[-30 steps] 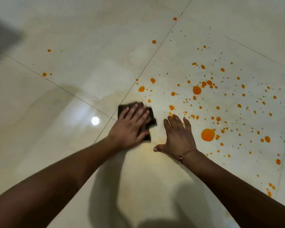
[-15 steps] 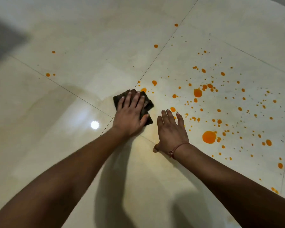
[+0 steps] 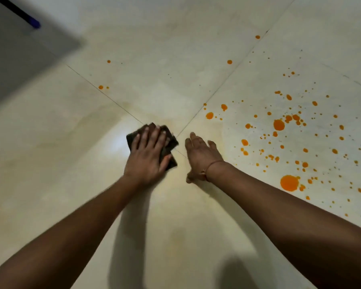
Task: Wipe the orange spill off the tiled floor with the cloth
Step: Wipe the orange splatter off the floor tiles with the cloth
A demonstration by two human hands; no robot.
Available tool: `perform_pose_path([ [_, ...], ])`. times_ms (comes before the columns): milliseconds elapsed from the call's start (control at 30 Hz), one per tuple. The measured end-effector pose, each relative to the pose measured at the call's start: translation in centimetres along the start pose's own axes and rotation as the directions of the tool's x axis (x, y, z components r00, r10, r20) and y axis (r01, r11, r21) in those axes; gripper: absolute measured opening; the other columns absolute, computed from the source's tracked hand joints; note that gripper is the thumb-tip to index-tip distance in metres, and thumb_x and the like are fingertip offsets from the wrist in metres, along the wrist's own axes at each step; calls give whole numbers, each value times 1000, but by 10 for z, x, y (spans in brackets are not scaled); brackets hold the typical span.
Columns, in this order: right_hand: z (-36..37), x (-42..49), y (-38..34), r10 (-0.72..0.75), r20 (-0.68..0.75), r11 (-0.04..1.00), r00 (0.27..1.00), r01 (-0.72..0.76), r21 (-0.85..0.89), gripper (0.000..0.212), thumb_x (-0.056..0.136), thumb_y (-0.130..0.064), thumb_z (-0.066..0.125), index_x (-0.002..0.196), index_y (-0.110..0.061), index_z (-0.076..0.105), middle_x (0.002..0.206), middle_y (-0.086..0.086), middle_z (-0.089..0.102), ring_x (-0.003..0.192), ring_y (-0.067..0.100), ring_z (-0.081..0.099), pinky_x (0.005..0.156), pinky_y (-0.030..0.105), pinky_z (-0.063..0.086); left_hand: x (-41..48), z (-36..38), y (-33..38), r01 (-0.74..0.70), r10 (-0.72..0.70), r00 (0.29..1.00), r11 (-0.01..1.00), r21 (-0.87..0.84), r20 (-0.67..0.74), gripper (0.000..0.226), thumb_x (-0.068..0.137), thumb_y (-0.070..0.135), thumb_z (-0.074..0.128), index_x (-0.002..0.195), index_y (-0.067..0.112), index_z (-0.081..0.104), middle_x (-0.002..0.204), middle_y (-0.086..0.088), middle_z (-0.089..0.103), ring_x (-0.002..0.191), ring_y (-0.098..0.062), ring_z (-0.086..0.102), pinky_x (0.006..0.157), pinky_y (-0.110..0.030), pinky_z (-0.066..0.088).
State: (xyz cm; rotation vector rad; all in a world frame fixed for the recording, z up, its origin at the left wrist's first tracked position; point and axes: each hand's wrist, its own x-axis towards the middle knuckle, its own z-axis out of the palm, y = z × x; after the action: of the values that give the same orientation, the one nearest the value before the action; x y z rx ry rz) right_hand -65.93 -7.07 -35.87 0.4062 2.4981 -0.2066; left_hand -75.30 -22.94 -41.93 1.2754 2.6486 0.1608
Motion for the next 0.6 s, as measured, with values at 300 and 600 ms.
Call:
perform_pose_path([
  [300,-1,9,-12,4,-38,992,999,-9,-127,130,61,-49,86,153,-3,5,162,19,-1,149,26,11,118,48,7,23,-21,-79,393,-400,910,916,-82,-105,74,91,55,24,152,14,28,161,-13,22,148,-36,14,119,-51,9],
  [600,16,-24,4,113,-159,990,981,-98,97,118,70,-67,70,154,-11,8,164,9,1,150,19,2,120,45,2,-56,-15,-101,162,-162,987,986,35,-13,72,92,57,24,155,21,23,164,-5,15,151,-26,8,119,-41,5],
])
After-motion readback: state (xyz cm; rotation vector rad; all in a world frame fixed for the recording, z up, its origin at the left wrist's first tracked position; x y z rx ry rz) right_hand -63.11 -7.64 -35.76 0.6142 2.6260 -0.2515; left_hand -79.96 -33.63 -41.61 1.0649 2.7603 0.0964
